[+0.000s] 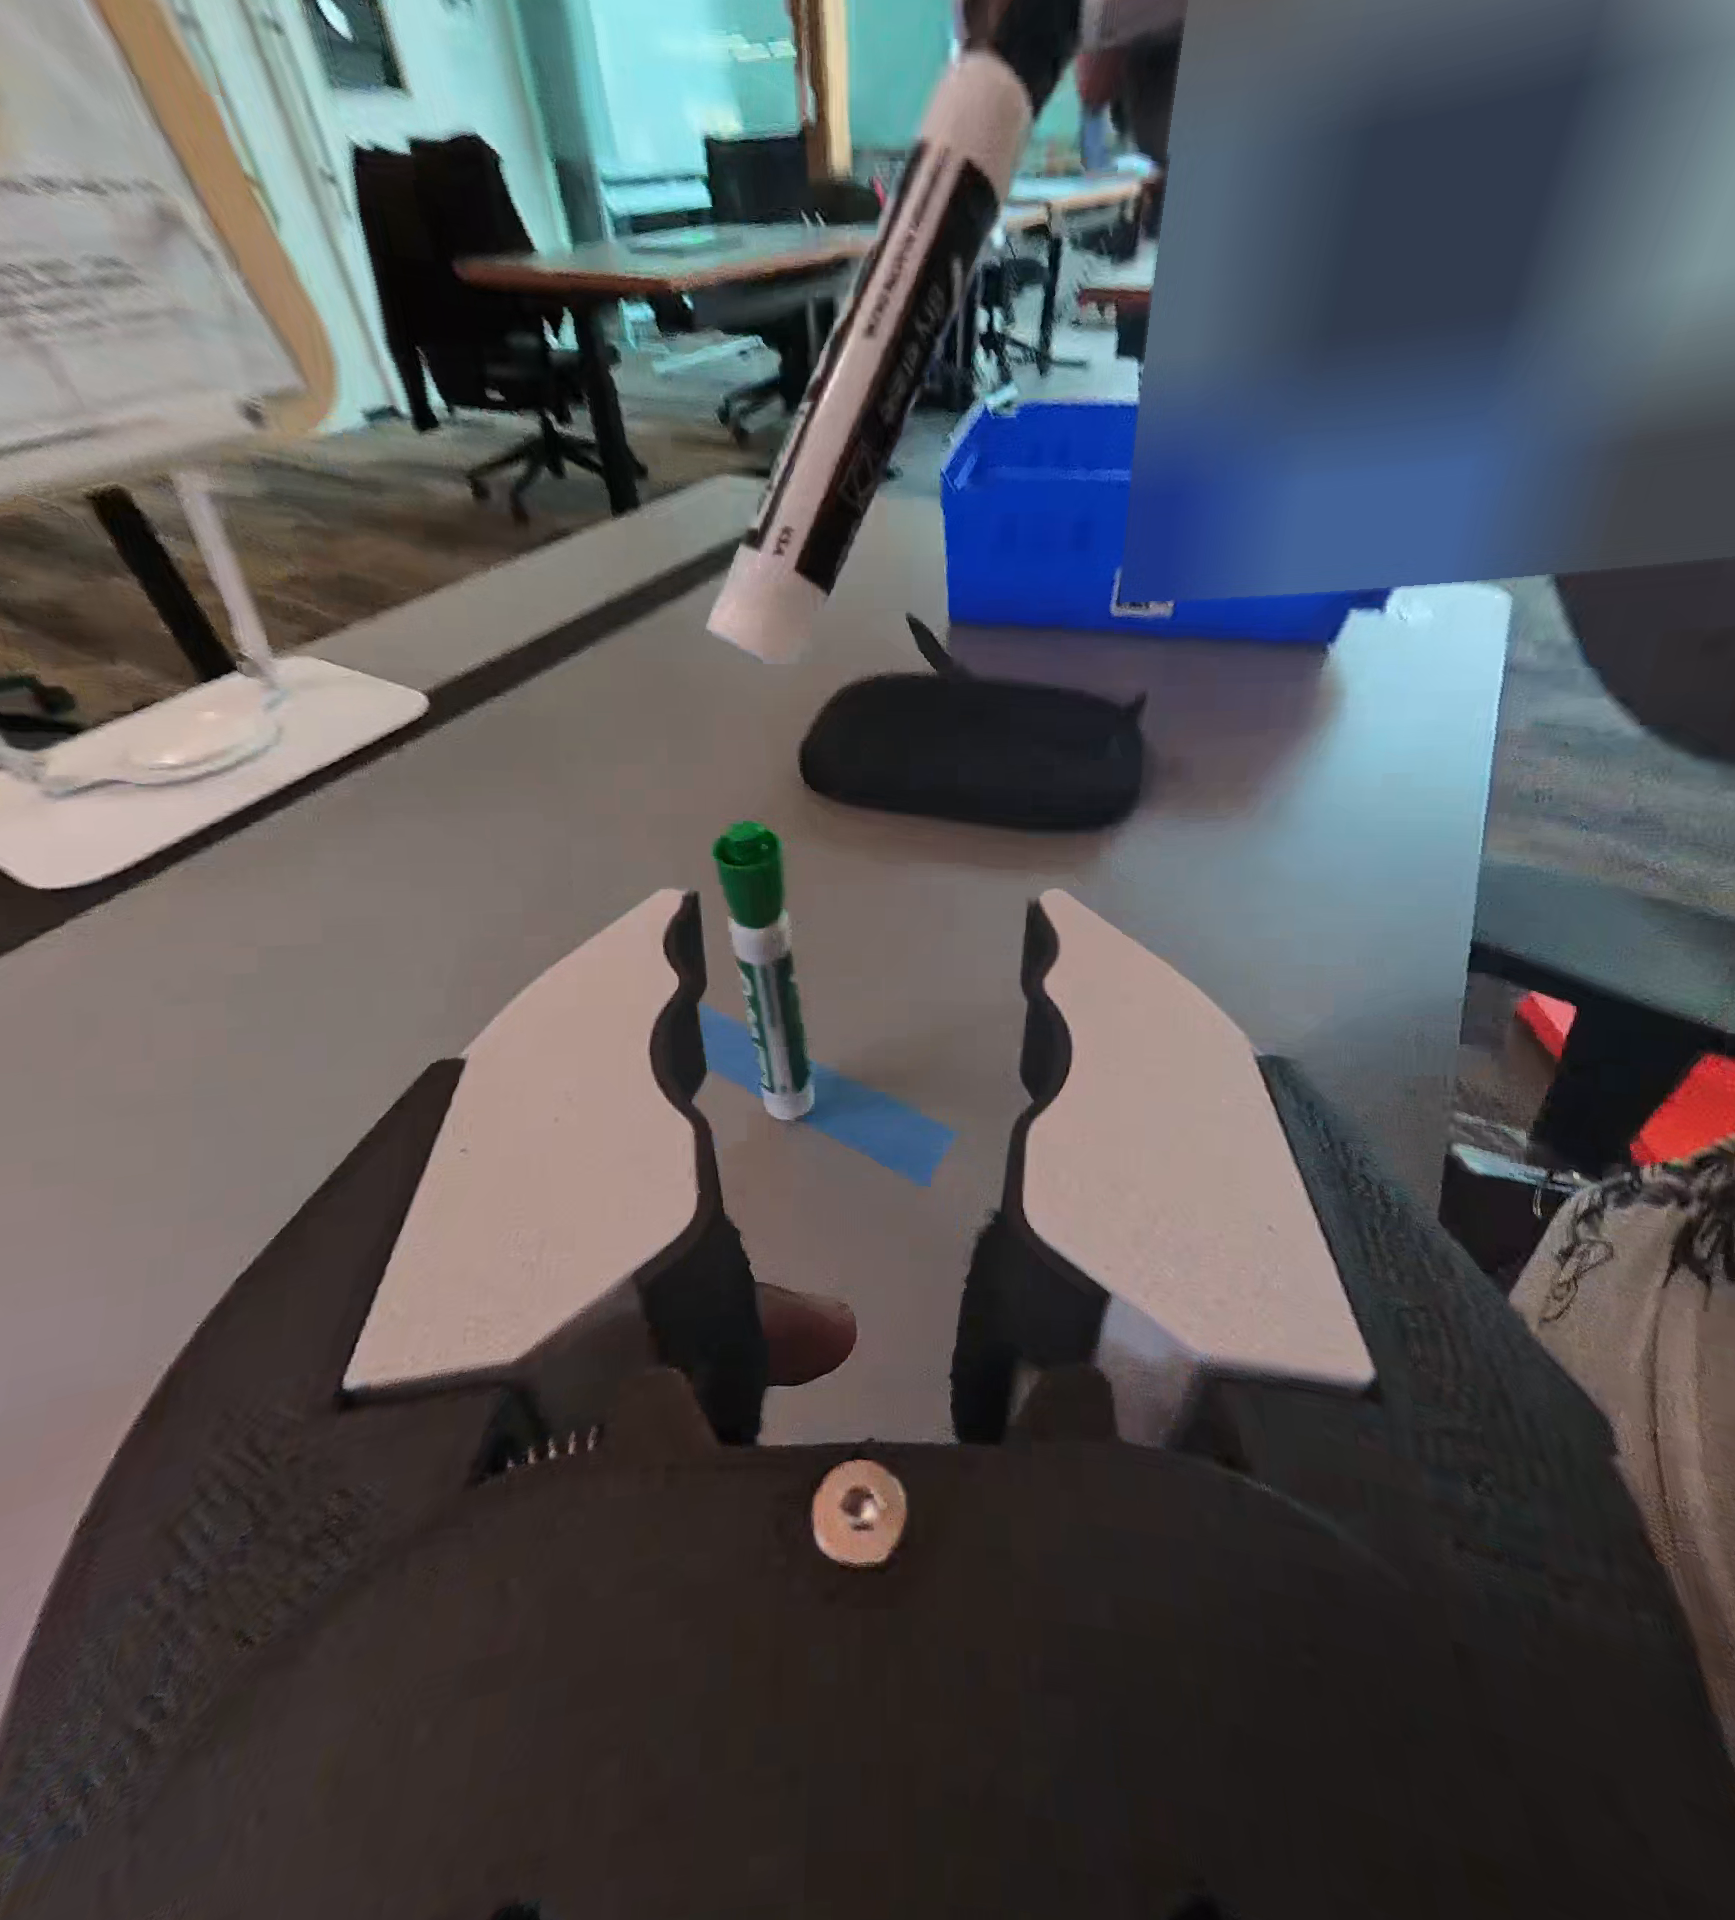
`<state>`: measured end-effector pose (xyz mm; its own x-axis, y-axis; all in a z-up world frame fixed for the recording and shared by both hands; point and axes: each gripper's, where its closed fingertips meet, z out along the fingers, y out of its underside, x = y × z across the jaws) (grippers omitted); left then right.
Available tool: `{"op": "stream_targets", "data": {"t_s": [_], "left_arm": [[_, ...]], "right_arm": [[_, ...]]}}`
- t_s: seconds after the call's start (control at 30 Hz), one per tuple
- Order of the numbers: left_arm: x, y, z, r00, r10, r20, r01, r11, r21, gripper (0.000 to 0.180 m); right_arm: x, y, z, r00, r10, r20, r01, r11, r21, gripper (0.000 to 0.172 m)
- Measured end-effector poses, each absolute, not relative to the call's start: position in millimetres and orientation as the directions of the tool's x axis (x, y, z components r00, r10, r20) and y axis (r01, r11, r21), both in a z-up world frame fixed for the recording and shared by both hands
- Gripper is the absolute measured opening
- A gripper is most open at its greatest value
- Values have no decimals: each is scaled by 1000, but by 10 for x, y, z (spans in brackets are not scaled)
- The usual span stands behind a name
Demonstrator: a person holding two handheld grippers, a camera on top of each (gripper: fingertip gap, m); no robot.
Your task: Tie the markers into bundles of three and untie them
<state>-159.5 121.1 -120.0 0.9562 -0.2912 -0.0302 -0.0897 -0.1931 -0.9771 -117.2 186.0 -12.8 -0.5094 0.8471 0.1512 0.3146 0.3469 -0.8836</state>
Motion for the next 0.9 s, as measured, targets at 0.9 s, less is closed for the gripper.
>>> {"op": "stream_targets", "data": {"t_s": [0.9], "left_arm": [[-1512, 1636, -2203, 940, -340, 35, -135, -465, -875, 59]], "right_arm": [[-1572, 2017, -1704, -535, 844, 46, 765, 507, -397, 19]]}}
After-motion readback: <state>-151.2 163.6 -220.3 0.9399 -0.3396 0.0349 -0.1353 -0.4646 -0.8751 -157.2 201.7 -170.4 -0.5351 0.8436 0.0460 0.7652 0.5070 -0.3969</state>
